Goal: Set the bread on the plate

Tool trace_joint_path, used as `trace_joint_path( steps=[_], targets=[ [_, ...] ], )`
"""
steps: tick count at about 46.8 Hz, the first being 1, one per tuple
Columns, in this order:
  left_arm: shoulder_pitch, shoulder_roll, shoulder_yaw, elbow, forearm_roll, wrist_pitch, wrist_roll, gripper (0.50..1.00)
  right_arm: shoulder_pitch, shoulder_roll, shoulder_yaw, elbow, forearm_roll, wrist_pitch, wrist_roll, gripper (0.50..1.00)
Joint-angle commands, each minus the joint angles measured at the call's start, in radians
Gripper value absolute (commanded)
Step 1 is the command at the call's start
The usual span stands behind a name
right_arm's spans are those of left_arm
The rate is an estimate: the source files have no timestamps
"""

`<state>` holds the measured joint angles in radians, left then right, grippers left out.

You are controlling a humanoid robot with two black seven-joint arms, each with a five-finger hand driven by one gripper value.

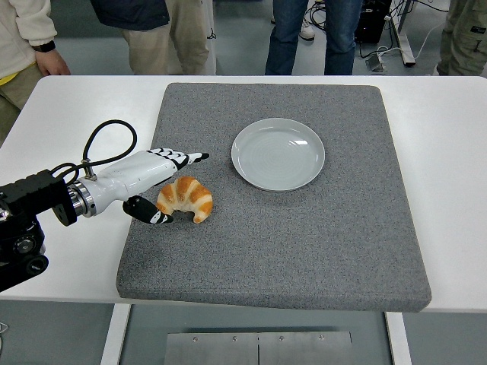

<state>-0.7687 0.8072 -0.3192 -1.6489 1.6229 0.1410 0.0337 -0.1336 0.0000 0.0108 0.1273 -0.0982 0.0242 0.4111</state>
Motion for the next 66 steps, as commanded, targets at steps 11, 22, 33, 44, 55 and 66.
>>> trace_joint_path(
  steps=[11,22,33,44,55,66],
  targets=[
    [0.019,-0.057,0.000,0.064,0.000,0.029,-0.014,0.948,0.000,0.000,0.000,0.000,0.000,0.000,0.000,1.000],
    [0.028,-0.092,0.002,0.098,0.020,0.057,-0.014,0.948,0.000,0.000,0.000,0.000,0.000,0.000,0.000,1.000],
    [0.040,-0.129,0.002,0.143,0.052,0.085,-0.017,0.948,0.000,0.000,0.000,0.000,0.000,0.000,0.000,1.000],
    [0.040,-0.141,0.002,0.162,0.055,0.094,-0.017,0.946,0.000,0.000,0.000,0.000,0.000,0.000,0.000,1.000],
    [0.040,-0.151,0.002,0.193,0.055,0.101,-0.037,0.940,0.000,0.000,-0.002,0.000,0.000,0.000,0.000,1.000],
    [0.042,-0.161,0.003,0.195,0.058,0.101,-0.046,0.913,0.000,0.000,-0.002,0.000,0.000,0.000,0.000,1.000]
  ],
)
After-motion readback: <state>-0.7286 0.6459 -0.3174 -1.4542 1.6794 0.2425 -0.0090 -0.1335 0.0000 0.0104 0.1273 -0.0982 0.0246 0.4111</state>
